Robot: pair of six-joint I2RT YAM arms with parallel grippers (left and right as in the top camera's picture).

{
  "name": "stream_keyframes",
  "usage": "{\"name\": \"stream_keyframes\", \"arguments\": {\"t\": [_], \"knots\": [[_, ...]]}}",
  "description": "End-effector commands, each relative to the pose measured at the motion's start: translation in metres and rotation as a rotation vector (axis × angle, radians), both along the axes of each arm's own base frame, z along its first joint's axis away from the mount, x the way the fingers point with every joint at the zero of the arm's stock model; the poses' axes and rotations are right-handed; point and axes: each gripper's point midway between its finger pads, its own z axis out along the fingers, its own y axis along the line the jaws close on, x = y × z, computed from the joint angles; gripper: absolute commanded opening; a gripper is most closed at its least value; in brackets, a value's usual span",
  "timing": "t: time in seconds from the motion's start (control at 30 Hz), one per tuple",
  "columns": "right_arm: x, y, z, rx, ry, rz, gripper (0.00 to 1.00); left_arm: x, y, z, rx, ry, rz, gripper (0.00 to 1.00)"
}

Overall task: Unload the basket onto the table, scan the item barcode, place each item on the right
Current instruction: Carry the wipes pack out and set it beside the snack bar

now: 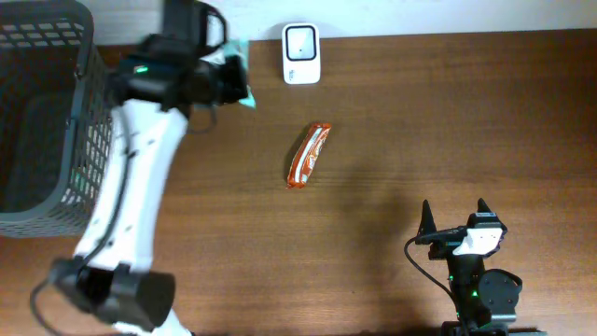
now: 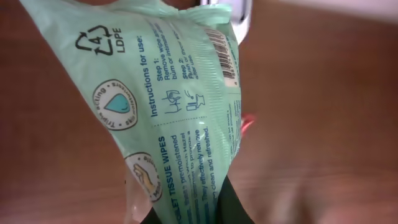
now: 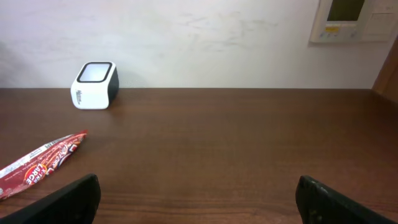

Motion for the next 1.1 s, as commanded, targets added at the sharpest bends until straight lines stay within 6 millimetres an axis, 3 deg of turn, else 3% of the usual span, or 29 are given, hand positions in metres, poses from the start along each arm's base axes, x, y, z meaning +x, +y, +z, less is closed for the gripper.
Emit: {"name": "stream_keyframes", "arguments": {"t": [0.0, 0.17, 0.33, 0.43, 0.53, 0.77, 0.9, 0.93, 0.97, 1.0, 1.07], "knots": [[0.000, -0.002, -0.003, 0.007, 0.003, -0.013, 0.99, -0.004, -0.019, -0.090, 0.134, 0.199, -0.024, 0.00], [0.000, -0.002, -0.003, 0.007, 0.003, -0.013, 0.99, -0.017, -0.037, -0.201, 0.295, 0.419, -0.083, 0.00], [0.000, -0.003, -0.003, 0.007, 0.003, -0.014, 0.99, -0.047, -0.074, -0.259, 0.312, 0.560, -0.187, 0.00], [0.000, -0.002, -0.003, 0.007, 0.003, -0.013, 0.99, -0.066, -0.105, -0.264, 0.322, 0.565, -0.265, 0.00], [0.000, -0.003, -0.003, 0.007, 0.003, -0.014, 0.99, -0.074, -0.117, -0.264, 0.331, 0.561, -0.296, 0.00], [0.000, -0.002, -0.003, 0.007, 0.003, -0.013, 0.99, -0.049, -0.111, -0.226, 0.287, 0.526, -0.255, 0.05], [0.000, -0.002, -0.003, 0.007, 0.003, -0.013, 0.98, -0.044, -0.108, -0.223, 0.280, 0.517, -0.246, 0.13], [0.000, -0.002, -0.003, 0.007, 0.003, -0.013, 0.99, -0.043, -0.109, -0.223, 0.279, 0.514, -0.246, 0.20], [0.000, -0.002, -0.003, 0.007, 0.003, -0.013, 0.99, -0.042, -0.110, -0.223, 0.276, 0.506, -0.246, 0.45], [0.000, -0.002, -0.003, 0.007, 0.003, -0.013, 0.99, -0.041, -0.110, -0.223, 0.275, 0.503, -0.246, 0.52], [0.000, -0.002, -0.003, 0.007, 0.003, -0.013, 0.99, -0.037, -0.108, -0.217, 0.269, 0.494, -0.239, 0.55]]}}
